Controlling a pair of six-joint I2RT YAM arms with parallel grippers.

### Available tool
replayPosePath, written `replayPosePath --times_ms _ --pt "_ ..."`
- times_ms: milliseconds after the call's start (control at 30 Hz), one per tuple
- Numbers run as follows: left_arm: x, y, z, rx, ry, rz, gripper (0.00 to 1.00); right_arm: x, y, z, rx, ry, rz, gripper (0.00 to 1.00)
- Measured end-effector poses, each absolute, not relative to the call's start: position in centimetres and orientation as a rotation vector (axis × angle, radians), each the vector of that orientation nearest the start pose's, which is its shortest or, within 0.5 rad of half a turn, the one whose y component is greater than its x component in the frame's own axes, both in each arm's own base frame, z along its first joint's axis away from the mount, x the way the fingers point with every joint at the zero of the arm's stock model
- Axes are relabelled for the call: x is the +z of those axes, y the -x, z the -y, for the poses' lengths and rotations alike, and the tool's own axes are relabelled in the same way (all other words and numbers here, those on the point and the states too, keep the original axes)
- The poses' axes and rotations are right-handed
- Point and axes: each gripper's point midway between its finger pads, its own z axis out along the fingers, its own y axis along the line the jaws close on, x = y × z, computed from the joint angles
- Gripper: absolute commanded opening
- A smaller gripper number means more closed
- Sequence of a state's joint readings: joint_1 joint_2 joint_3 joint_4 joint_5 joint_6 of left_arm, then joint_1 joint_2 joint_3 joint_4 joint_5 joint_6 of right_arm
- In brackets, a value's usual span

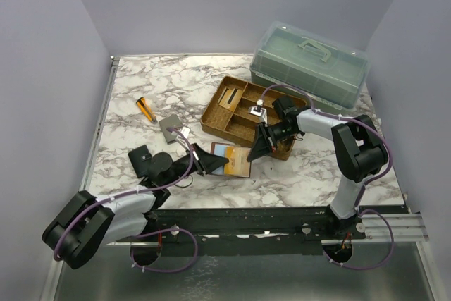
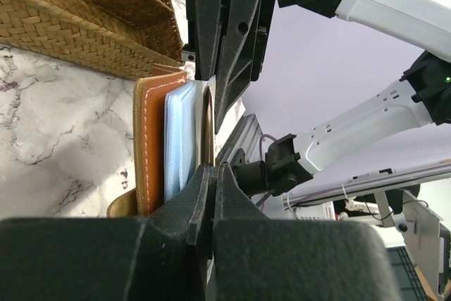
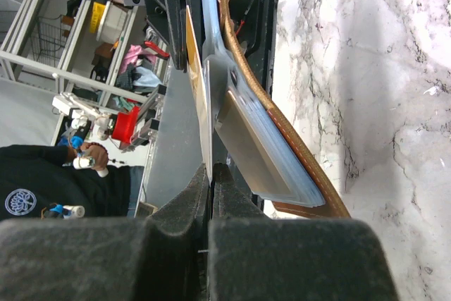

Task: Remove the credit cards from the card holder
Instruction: Remove the credit card from the card holder.

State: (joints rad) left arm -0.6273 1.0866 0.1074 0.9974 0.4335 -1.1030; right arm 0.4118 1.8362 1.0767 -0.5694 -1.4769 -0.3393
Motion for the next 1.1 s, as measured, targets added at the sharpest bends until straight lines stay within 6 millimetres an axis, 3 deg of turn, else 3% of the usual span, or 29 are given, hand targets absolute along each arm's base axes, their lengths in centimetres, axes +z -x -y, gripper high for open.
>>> replayPosePath --times_ms 600,900,1100 --pt "16.3 -18.7 23.7 -1.563 0.11 -1.814 0.0 12.7 -20.3 -27.6 1.99 1.049 -1.992 0.0" --pt "15.7 -19.3 22.8 -1.49 0.153 -1.85 0.0 10.2 -20.4 -27.4 1.938 1.016 -2.119 0.0" --pt "16.9 -21.1 22.4 -1.433 0.174 -1.832 0.0 8.9 -20.7 -27.2 1.873 1.014 -2.183 0.0"
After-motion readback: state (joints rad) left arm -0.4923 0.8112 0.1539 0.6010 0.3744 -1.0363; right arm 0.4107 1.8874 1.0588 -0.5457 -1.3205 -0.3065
